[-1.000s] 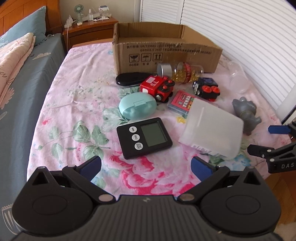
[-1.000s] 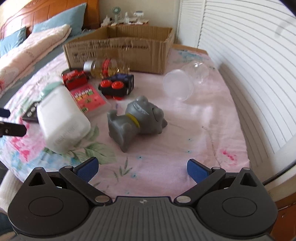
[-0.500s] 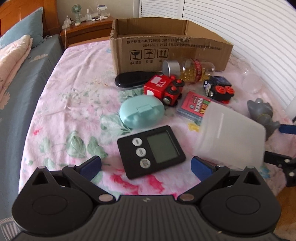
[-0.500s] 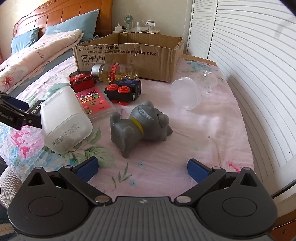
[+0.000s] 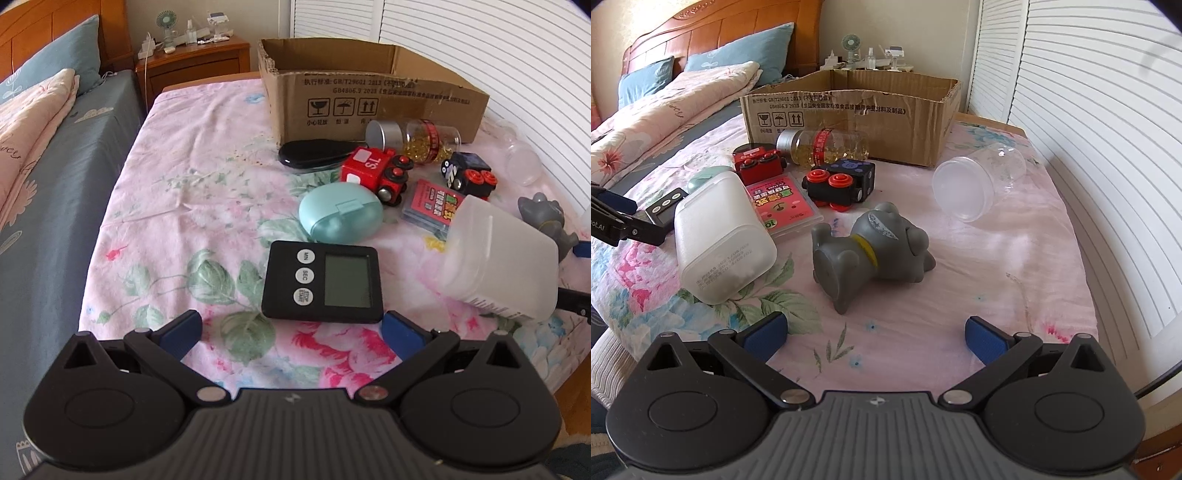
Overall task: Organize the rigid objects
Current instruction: 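Close the left tool on the black timer while the right tool grasps the grey cat figurine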
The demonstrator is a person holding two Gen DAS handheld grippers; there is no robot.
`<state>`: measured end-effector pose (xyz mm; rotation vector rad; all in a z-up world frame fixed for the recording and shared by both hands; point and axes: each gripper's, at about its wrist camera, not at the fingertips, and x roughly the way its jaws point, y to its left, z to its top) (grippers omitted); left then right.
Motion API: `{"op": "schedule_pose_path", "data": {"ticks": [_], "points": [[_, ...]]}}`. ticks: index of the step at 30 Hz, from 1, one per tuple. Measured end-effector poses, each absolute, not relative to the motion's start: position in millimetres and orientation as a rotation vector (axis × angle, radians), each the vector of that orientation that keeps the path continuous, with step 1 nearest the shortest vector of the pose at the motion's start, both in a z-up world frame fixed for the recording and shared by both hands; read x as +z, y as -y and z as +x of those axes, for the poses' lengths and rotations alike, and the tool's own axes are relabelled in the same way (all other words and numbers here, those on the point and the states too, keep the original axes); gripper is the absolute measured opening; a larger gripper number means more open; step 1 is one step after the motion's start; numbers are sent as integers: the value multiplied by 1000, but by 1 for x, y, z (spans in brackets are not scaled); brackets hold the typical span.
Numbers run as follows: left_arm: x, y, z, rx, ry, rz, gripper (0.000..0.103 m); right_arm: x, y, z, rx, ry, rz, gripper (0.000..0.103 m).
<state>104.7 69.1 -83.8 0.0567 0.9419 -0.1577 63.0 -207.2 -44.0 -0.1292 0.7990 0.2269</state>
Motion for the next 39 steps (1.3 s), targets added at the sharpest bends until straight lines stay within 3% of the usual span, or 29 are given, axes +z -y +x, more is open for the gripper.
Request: {"op": "schedule_pose_path", "data": {"ticks": [30,39], "points": [[-86,-59,115,-142,-905,43,103,-32,200,152,609,-951,-354,103],[-86,-59,116,-157,-900,54,103,-30,190,134,645,-970,-386,103]]}}
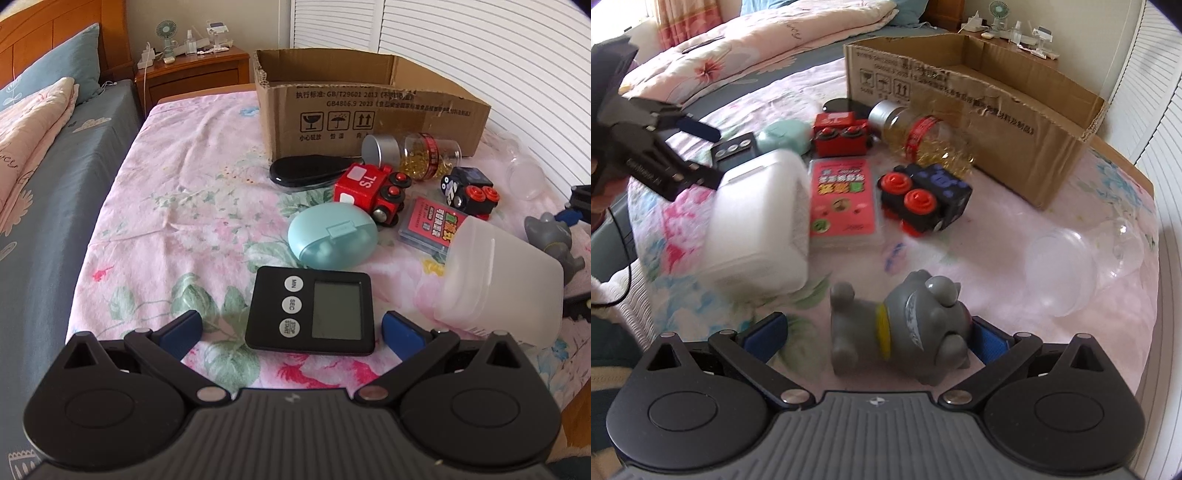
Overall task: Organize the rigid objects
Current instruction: 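Close the left tool on the black timer while the right tool grasps the grey cat figurine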
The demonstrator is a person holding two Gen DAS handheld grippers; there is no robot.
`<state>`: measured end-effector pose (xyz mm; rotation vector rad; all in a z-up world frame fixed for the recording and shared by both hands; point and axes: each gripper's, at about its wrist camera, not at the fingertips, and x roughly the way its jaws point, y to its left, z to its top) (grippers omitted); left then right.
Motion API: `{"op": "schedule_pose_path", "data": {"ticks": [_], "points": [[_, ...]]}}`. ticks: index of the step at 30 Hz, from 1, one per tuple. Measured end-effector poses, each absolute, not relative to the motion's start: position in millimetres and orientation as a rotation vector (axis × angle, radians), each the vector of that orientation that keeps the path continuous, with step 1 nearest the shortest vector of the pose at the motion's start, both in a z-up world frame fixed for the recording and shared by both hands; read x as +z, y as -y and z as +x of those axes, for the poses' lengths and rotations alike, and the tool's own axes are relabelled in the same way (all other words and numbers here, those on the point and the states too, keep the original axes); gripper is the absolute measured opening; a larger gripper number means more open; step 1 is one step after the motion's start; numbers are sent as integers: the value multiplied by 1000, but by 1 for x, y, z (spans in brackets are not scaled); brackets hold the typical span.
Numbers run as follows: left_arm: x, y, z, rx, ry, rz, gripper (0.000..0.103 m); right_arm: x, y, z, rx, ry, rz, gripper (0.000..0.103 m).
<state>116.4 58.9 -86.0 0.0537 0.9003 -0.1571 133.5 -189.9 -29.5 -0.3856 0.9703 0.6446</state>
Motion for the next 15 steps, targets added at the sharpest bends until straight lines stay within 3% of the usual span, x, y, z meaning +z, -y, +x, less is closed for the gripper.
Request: {"op": "schedule_pose_path", "data": {"ticks": [6,15], "points": [[-86,-56,118,-186,-884,73,101,-30,189,132,632,-972,-379,103],[-79,-48,123,-260,-889,101,78,-29,189,136,619,-948,-385,103]]}}
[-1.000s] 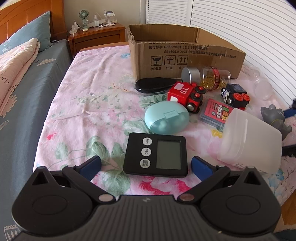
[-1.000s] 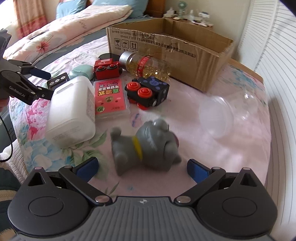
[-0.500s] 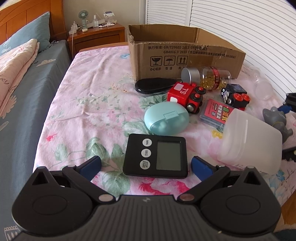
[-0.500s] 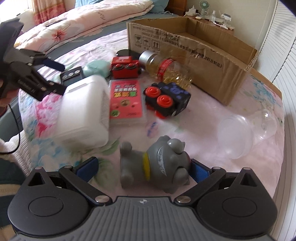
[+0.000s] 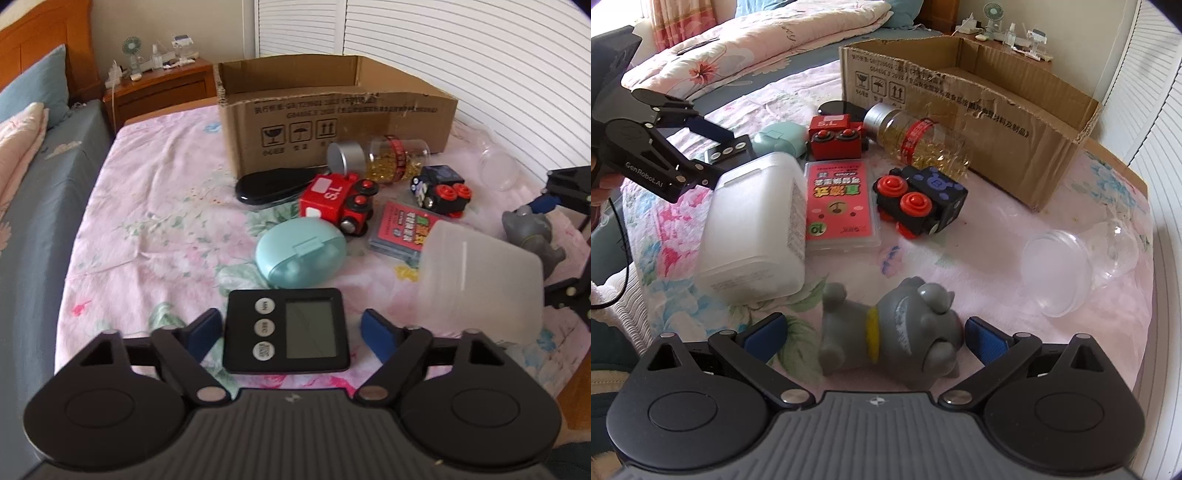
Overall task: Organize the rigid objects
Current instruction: 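Close the left tool on the black timer while the right tool grasps the grey cat figurine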
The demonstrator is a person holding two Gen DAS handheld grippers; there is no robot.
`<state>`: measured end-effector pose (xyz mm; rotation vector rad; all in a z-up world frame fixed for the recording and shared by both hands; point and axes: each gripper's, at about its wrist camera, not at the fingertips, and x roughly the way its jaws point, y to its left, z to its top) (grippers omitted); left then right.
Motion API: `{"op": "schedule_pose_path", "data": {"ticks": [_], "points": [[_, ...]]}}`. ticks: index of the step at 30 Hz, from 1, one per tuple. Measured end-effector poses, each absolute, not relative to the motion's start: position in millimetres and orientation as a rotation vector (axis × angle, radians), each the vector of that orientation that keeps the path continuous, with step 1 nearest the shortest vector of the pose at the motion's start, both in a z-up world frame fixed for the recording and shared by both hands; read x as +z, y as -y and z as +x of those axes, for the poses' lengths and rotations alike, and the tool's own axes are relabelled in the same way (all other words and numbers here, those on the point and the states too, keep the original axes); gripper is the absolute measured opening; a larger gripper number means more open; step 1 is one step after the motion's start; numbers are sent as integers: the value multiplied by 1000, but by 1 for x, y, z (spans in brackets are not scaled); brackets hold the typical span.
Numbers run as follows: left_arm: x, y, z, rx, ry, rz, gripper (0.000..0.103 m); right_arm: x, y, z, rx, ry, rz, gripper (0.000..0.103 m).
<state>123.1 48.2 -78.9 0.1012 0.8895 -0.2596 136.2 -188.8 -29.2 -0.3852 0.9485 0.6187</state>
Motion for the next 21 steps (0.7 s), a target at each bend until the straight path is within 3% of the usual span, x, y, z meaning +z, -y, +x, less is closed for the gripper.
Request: {"op": "schedule_pose_path", "data": {"ticks": [6,11,14,21], "points": [[-78,-46,123,-244,-898,93,75,-27,188,137,613,-932,-403,101],[-78,-47,122,-233,-897,88,75,-24,190,138,607,-928,-399,88],[-77,-46,123,-234,-898,89,70,-22,189,139,594,-932,-386,82],[-75,-48,127,-257,-926,103,70,-17,186,136,520,-957,-368,79]]}}
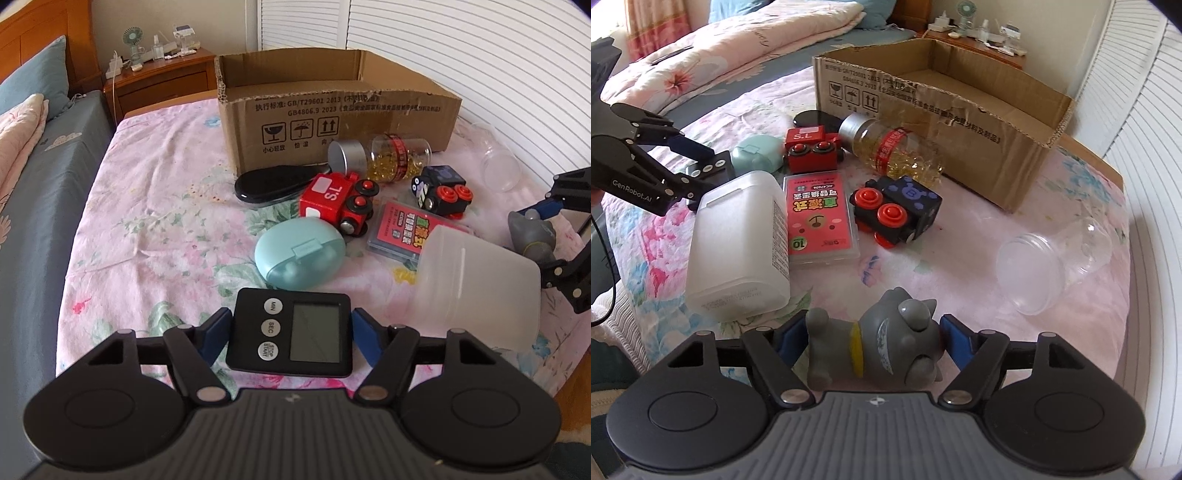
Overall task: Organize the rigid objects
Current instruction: 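Close the left tool on the black timer while the right tool grasps the grey cat figurine, then carry the timer with the left tool into the cardboard box while the right tool drops the figurine there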
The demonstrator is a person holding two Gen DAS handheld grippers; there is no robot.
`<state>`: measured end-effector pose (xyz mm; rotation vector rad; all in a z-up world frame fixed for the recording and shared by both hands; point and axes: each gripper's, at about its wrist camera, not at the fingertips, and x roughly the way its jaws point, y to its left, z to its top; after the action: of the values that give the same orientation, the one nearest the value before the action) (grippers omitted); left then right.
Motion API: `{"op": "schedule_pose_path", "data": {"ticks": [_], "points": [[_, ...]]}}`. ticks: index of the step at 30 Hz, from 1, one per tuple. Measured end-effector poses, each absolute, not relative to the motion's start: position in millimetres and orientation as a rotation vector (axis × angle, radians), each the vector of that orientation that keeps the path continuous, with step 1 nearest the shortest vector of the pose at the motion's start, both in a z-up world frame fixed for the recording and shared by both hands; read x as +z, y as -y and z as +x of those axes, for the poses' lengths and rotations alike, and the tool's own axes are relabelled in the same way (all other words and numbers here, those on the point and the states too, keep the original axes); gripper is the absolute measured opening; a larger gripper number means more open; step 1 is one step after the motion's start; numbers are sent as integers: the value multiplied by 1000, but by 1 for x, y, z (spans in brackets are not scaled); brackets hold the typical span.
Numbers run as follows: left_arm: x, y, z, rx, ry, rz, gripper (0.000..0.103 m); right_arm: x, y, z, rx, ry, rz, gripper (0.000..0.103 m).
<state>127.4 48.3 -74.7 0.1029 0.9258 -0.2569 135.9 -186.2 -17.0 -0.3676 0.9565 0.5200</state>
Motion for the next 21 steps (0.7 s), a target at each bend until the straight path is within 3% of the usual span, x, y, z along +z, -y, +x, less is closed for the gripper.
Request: {"op": "schedule_pose_path", "data": {"ticks": [17,18,20,21], "points": [[-61,-50,133,-297,-912,150,70,-19,188,138,489,-988,-331,80],[-62,-50,132,-301,-914,148,70,-21,189,138,489,-989,-334,81],[-64,-50,132,-303,-920,144,69,-25,193,139,487,-1000,-320,101],[-64,-50,132,-305,-920,142,69,-28,194,140,479,-1011,-314,103]]}}
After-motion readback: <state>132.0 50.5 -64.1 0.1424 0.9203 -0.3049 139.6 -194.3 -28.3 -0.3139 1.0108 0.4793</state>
